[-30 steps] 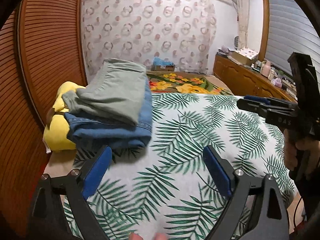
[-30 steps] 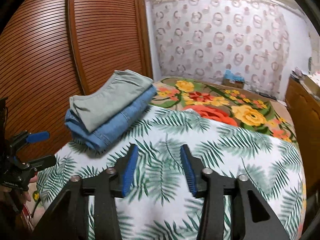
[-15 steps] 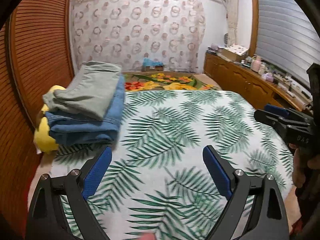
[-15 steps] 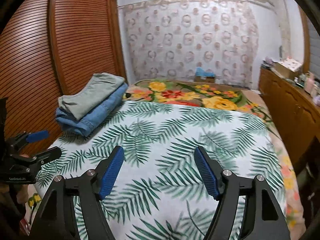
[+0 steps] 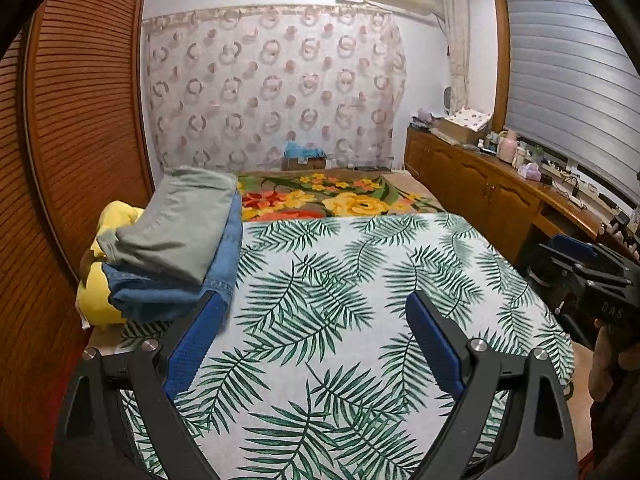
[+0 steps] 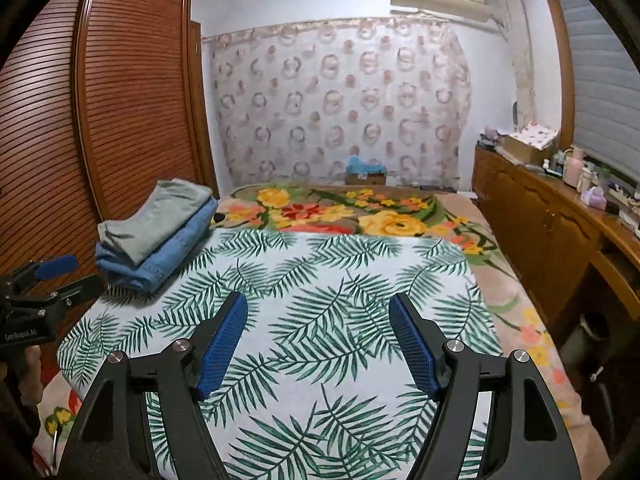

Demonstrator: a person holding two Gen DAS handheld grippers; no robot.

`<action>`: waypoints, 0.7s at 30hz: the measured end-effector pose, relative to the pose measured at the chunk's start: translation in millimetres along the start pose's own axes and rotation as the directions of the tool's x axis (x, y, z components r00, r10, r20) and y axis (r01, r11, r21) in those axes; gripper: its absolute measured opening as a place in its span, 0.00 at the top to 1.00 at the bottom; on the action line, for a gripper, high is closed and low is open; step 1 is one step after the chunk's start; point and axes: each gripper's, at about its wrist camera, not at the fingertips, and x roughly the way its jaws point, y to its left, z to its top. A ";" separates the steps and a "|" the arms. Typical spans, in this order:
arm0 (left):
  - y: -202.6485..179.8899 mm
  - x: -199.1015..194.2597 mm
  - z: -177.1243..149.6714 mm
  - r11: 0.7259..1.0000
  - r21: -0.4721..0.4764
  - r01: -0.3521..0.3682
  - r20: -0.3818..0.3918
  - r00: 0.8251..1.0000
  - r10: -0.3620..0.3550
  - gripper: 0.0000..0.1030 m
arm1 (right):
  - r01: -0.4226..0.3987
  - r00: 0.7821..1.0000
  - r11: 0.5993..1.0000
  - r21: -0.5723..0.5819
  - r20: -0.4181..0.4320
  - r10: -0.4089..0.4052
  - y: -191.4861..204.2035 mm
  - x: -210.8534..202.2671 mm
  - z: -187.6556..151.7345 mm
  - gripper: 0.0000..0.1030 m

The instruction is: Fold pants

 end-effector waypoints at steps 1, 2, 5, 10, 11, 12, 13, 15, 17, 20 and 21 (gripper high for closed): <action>-0.7 -2.4 1.7 1.000 0.002 -0.001 0.006 1.000 0.001 0.10 | 0.001 1.000 1.000 0.001 0.008 -0.001 0.9 -2.4 -0.1 0.27; -1.8 -5.9 3.7 1.000 0.004 -0.004 0.013 1.000 0.004 0.10 | 0.002 1.000 1.000 0.005 0.017 -0.002 1.8 -6.6 0.8 0.27; -3.7 -16.8 9.0 1.000 0.008 -0.004 0.038 0.999 0.004 0.10 | 0.008 0.999 1.000 0.011 0.042 -0.008 4.9 -16.1 0.4 0.27; -6.1 -30.6 14.0 1.000 0.018 -0.009 0.076 0.997 0.008 0.10 | 0.019 0.995 1.000 0.013 0.095 -0.020 4.2 -29.3 -8.4 0.27; -6.1 -33.2 14.4 1.000 0.020 -0.013 0.085 0.996 0.011 0.10 | 0.021 0.994 1.000 0.014 0.103 -0.023 5.2 -31.9 -9.1 0.27; -6.2 -34.8 14.8 1.000 0.021 -0.014 0.090 0.996 0.012 0.10 | 0.024 0.994 1.000 0.015 0.108 -0.025 5.9 -31.8 -10.8 0.27; -6.1 -36.4 15.2 1.000 0.022 -0.016 0.094 0.995 0.014 0.10 | 0.026 0.993 1.000 0.014 0.112 -0.028 6.9 -32.7 -12.4 0.27; -5.3 -38.6 15.5 1.000 0.022 -0.018 0.101 0.995 0.016 0.10 | 0.029 0.993 0.999 0.013 0.114 -0.030 8.9 -28.2 -15.0 0.27; -5.1 -39.6 15.3 1.000 0.022 -0.017 0.104 0.995 0.015 0.10 | 0.031 0.993 0.999 0.013 0.114 -0.032 10.1 -26.8 -15.3 0.27; -4.8 -40.8 14.9 1.000 0.019 -0.021 0.106 0.994 0.019 0.10 | 0.032 0.993 0.999 0.013 0.113 -0.033 10.9 -25.9 -17.4 0.27; -5.0 -40.7 14.8 1.000 0.019 -0.021 0.105 0.994 0.019 0.10 | 0.034 0.993 0.999 0.012 0.113 -0.035 11.2 -26.0 -17.5 0.27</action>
